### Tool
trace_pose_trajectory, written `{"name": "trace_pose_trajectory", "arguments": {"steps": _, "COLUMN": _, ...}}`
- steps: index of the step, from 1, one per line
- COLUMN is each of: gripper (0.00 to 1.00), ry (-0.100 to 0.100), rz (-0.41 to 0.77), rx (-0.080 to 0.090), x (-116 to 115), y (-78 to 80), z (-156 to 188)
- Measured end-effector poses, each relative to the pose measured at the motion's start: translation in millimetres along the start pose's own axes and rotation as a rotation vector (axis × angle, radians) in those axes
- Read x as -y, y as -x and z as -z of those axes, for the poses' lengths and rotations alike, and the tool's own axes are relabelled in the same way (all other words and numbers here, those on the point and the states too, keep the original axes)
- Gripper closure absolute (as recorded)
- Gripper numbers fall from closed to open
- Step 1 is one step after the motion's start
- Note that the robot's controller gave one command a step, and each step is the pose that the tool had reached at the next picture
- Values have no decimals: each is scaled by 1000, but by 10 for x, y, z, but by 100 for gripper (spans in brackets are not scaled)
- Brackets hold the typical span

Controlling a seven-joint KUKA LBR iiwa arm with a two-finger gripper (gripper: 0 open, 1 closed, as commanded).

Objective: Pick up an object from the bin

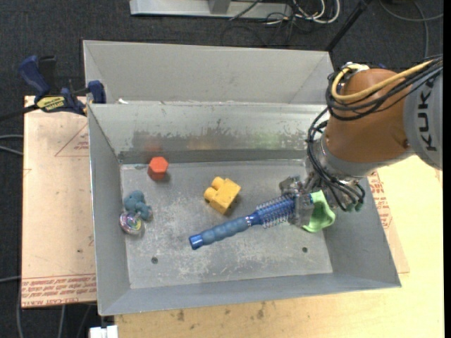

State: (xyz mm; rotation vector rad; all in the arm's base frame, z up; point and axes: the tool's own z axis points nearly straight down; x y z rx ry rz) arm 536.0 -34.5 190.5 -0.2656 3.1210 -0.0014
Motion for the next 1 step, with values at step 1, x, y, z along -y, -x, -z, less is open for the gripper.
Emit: {"name": "trace_pose_trajectory", "arguments": {"steps": 1, "gripper": 100, "ry": 2, "rz": 423, "rx": -1, "x": -228, "y": 100, "z": 717}}
